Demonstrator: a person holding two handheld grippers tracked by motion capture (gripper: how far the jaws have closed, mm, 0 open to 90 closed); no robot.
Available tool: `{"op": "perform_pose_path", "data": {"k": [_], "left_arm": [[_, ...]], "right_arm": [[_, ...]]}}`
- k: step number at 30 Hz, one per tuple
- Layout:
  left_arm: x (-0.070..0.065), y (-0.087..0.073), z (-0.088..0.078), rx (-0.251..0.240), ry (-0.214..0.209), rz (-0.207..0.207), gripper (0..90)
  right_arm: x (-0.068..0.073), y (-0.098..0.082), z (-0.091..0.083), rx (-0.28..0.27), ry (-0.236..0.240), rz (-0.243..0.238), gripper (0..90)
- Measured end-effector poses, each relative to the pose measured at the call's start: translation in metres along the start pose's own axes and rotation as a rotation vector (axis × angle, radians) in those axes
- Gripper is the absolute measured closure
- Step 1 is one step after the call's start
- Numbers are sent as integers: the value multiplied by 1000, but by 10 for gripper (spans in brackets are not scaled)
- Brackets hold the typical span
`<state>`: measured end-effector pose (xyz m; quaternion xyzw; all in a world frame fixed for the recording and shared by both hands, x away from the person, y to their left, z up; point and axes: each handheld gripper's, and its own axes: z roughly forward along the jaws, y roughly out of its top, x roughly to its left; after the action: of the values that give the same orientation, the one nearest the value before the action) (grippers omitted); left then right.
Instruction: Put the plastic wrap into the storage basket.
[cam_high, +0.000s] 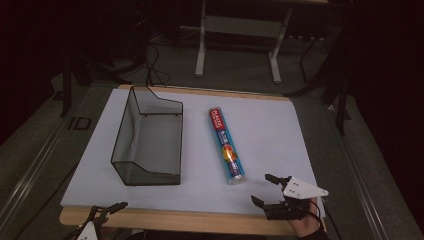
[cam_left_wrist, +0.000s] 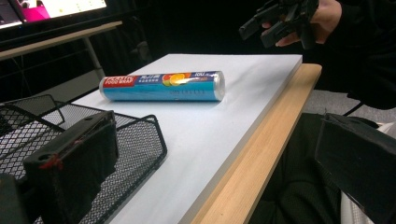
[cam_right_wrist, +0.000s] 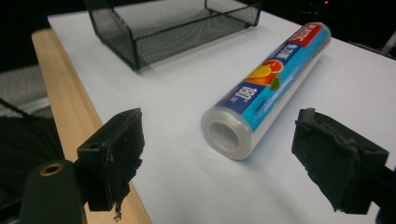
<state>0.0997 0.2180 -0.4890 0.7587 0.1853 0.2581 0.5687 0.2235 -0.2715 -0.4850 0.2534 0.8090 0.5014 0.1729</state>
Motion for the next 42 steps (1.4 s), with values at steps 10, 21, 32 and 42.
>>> {"op": "perform_pose_path", "data": {"k": [10,21,32,42], "left_arm": [[0,0,1,-3,-6,1,1],[-1,1,1,-6,-8,0,1],[-2,1,0,-9,-11,1,1],[-2,1,1,-8,-13,0,1]], "right_arm": [[7,10,1,-52,16,-85,158],[11,38,2,-10,-81,-87,97],[-6,59,19,20,-116,-27,98],[-21,78,36,41,-167,-6,98]]}}
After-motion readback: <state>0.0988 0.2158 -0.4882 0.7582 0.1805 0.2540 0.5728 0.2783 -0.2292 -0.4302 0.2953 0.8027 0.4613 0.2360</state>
